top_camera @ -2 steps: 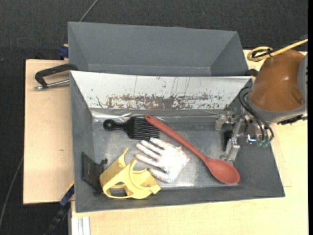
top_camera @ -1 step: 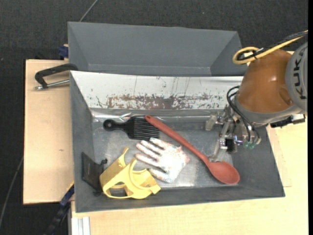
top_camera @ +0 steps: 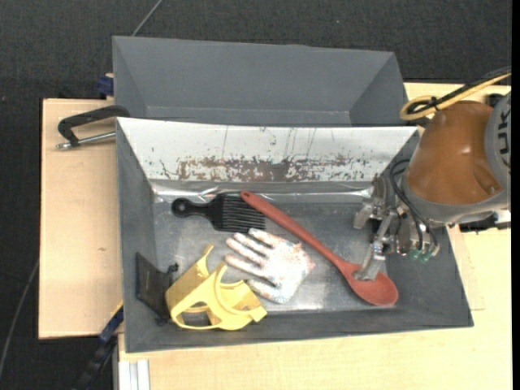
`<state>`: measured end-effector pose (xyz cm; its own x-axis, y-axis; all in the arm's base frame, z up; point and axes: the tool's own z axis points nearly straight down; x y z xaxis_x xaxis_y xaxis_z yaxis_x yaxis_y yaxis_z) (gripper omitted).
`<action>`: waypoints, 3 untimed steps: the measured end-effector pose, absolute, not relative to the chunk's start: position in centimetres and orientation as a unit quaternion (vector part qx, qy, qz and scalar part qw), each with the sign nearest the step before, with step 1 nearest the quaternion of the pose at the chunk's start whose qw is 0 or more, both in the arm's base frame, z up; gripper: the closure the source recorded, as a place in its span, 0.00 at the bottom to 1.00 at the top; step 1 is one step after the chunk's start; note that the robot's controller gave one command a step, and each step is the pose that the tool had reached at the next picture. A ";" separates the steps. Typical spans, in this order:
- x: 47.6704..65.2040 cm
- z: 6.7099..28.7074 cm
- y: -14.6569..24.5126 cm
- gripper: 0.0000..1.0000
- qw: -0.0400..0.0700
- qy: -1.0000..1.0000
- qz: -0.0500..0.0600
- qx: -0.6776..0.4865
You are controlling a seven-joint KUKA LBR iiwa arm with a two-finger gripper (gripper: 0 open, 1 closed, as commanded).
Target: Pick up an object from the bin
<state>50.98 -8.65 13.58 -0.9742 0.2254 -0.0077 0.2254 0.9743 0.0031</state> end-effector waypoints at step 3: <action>49.2 7.0 -9.0 1.00 0.003 0.980 0.003 0.200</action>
Offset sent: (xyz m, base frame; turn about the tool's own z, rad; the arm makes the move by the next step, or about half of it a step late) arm -0.0179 -0.0050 -0.0658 0.1779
